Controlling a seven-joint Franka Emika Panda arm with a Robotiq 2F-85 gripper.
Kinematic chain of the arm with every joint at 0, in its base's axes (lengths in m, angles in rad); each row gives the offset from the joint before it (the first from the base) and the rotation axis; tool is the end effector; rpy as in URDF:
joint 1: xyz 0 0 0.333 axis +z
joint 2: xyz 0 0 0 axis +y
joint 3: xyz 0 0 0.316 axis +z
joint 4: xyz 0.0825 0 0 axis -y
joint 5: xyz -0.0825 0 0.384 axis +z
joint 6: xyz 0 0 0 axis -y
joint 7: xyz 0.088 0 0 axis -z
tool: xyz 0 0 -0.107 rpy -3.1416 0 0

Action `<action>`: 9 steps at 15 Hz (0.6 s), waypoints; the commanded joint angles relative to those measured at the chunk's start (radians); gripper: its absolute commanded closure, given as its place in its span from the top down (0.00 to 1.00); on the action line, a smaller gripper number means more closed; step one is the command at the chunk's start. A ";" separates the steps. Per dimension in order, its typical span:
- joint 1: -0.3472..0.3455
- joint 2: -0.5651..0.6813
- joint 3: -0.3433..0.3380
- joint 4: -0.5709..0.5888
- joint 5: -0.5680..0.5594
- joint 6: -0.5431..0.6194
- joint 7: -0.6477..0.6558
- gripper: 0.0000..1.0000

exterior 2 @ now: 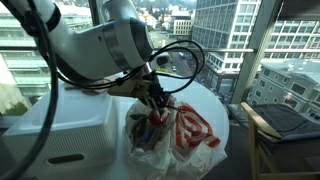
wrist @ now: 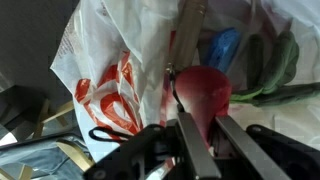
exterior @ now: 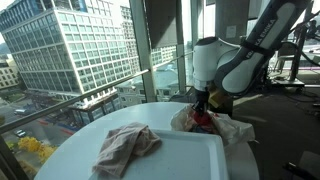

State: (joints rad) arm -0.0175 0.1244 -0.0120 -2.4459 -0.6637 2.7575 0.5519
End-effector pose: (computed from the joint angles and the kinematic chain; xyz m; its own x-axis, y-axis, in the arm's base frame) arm 0.4976 0.0108 0.2644 0.9691 0.0452 0.2424 -0.0156 -0.9698 0.2433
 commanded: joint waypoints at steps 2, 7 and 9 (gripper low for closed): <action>0.008 0.063 -0.061 0.048 -0.201 -0.010 0.136 0.11; -0.025 0.172 -0.011 0.052 -0.086 0.129 -0.018 0.12; -0.025 0.208 -0.007 0.076 -0.095 0.133 -0.053 0.12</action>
State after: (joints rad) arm -0.0238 0.2633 -0.0431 -2.4110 -0.7830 2.8507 0.5706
